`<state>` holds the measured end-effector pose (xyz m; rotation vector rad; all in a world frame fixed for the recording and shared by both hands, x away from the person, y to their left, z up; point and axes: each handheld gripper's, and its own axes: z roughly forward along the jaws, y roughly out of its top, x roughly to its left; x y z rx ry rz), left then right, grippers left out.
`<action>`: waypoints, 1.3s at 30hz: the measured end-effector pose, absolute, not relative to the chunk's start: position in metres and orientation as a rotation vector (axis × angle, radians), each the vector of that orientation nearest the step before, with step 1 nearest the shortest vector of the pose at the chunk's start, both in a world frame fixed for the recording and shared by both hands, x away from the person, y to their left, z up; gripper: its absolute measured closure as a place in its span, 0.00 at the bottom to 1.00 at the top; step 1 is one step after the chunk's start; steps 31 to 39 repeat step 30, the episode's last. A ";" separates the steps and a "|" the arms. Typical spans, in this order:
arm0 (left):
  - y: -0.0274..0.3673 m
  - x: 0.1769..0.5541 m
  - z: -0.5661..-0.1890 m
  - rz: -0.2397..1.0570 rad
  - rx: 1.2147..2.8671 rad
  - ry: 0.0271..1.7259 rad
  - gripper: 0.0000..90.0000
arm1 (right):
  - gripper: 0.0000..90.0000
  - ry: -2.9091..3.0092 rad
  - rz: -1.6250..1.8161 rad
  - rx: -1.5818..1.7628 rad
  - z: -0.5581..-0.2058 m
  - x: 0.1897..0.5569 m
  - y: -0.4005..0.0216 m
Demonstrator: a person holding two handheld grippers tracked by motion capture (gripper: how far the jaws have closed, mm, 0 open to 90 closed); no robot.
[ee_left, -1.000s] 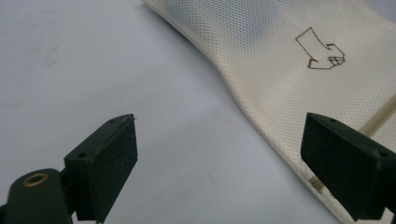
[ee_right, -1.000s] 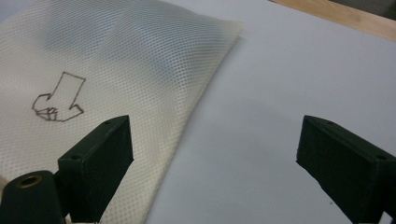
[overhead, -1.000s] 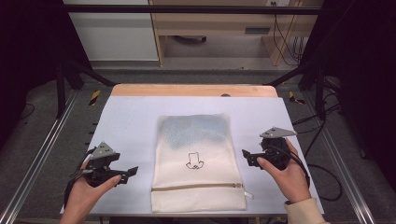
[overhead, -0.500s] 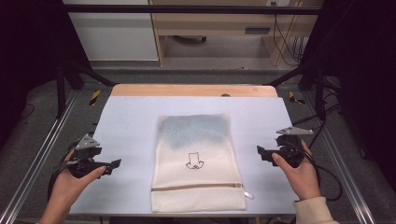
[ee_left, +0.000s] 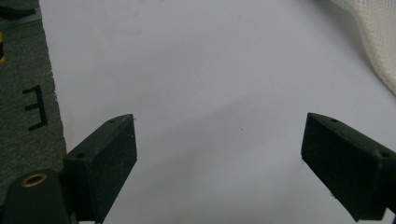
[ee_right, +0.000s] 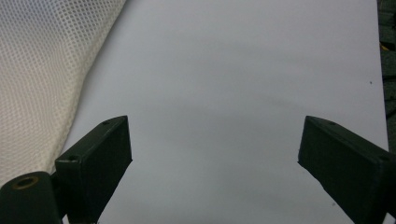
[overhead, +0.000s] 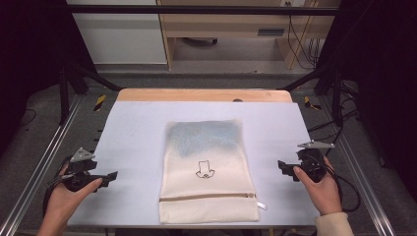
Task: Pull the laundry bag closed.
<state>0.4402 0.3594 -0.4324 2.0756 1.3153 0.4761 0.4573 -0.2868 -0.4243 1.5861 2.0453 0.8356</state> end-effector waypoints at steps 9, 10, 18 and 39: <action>0.361 0.439 -0.445 0.486 2.074 1.340 0.10 | 0.11 2.045 0.829 1.622 -0.446 0.458 -0.282; 0.361 0.439 -0.446 0.480 2.074 1.340 0.09 | 0.11 2.043 0.828 1.615 -0.448 0.458 -0.281; 0.361 0.435 -0.454 0.500 2.054 1.337 0.08 | 0.09 1.982 0.848 1.623 -0.465 0.458 -0.271; 0.353 0.425 -0.454 0.610 1.975 1.301 0.08 | 0.11 2.012 0.896 1.476 -0.471 0.441 -0.251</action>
